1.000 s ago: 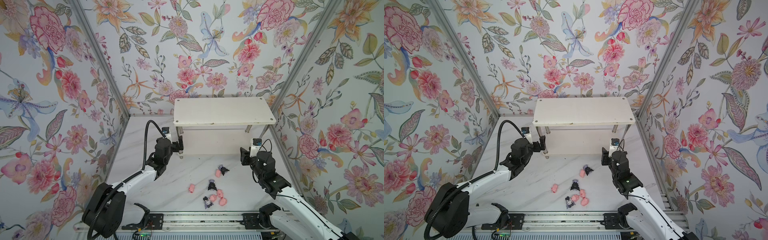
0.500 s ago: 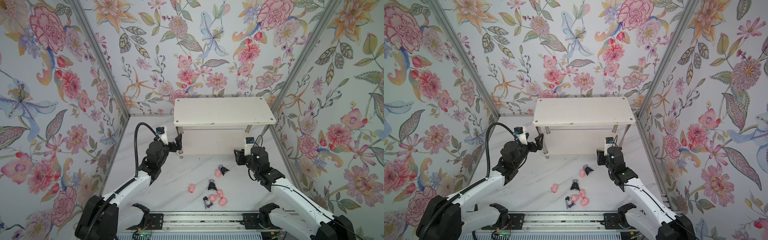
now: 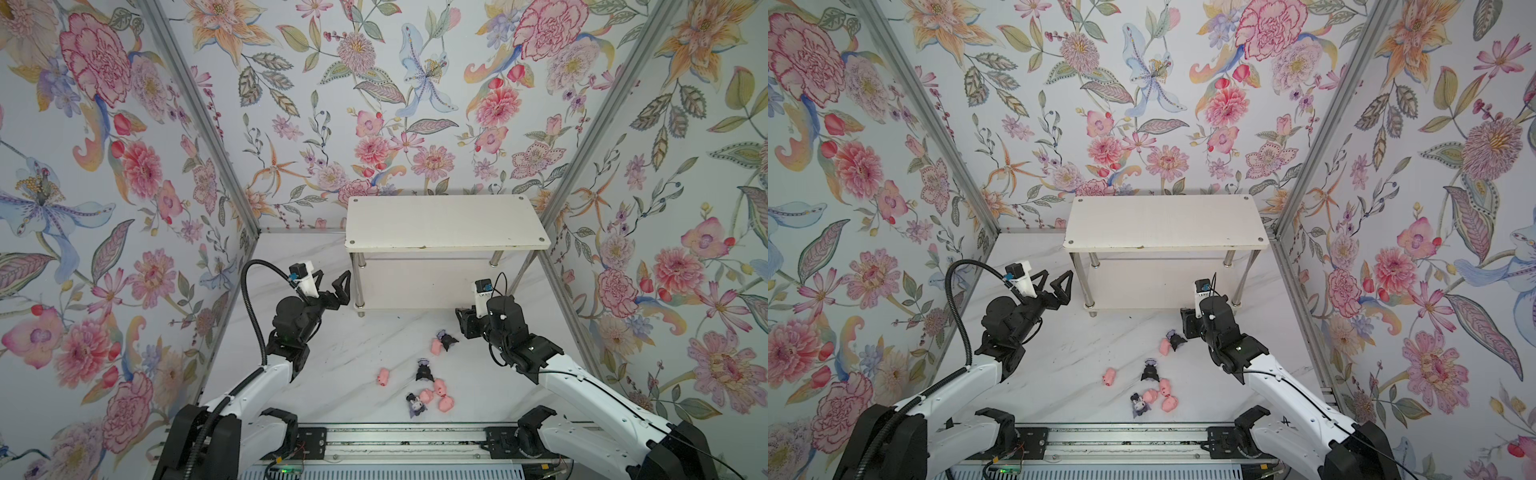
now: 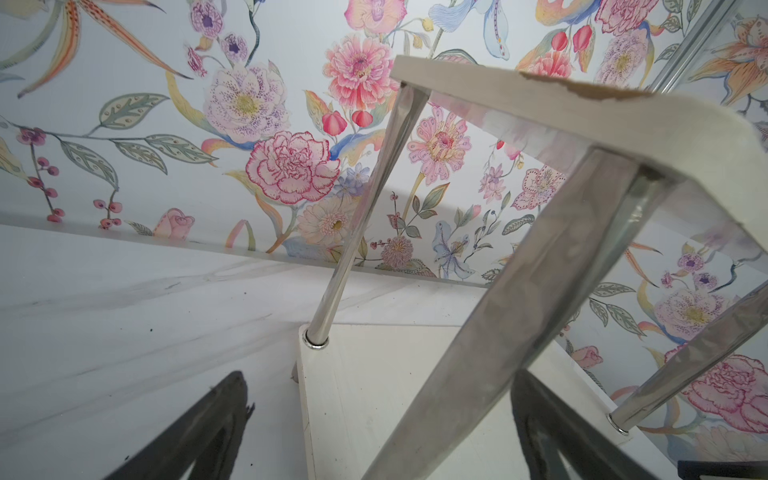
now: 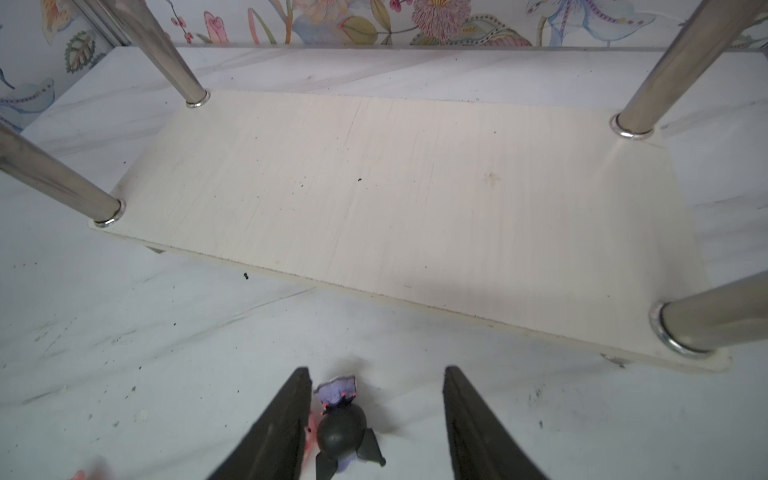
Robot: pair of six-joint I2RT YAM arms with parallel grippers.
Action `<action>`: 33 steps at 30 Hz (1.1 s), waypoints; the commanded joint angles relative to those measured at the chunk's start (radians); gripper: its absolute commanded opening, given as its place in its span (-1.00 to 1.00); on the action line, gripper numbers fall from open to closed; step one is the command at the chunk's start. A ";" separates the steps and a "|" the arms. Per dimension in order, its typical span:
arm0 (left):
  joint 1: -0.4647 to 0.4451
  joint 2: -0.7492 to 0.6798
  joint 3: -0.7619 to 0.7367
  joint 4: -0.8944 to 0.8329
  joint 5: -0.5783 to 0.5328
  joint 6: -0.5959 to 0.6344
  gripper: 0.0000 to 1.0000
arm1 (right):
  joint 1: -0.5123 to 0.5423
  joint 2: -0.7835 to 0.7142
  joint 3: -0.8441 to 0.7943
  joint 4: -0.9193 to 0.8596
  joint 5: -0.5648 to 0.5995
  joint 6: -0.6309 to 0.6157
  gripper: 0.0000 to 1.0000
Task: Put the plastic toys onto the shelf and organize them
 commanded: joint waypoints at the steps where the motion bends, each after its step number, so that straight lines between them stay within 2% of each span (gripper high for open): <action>1: -0.101 -0.076 0.075 -0.183 -0.144 0.134 0.98 | 0.046 0.005 0.021 -0.076 0.016 0.010 0.09; 3: -0.193 -0.113 0.077 -0.247 -0.246 0.185 0.95 | 0.074 0.002 0.008 -0.090 0.009 0.035 0.11; 6: -0.311 -0.158 0.051 -0.310 -0.358 0.187 0.72 | 0.139 -0.006 -0.024 -0.094 -0.012 0.081 0.14; 14: -0.558 -0.212 -0.141 -0.357 -0.526 0.002 0.22 | 0.352 0.036 -0.082 -0.099 -0.047 0.143 0.17; 17: -0.661 -0.206 -0.185 -0.367 -0.610 -0.051 0.20 | 0.436 0.047 -0.082 -0.110 -0.039 0.165 0.17; 20: -0.738 -0.190 -0.210 -0.362 -0.687 -0.090 0.10 | 0.472 0.034 -0.100 -0.119 -0.022 0.199 0.16; 23: -0.777 -0.142 -0.216 -0.325 -0.687 -0.126 0.04 | 0.470 -0.006 -0.129 -0.151 0.018 0.247 0.16; 27: -0.811 -0.002 -0.172 -0.253 -0.667 -0.134 -0.02 | 0.423 -0.050 -0.152 -0.240 0.098 0.309 0.19; 29: -0.827 0.081 -0.140 -0.202 -0.660 -0.119 -0.03 | 0.362 -0.064 -0.170 -0.251 0.082 0.320 0.21; 33: -0.843 0.222 -0.089 -0.043 -0.620 -0.099 0.00 | 0.199 -0.076 -0.182 -0.251 -0.023 0.293 0.23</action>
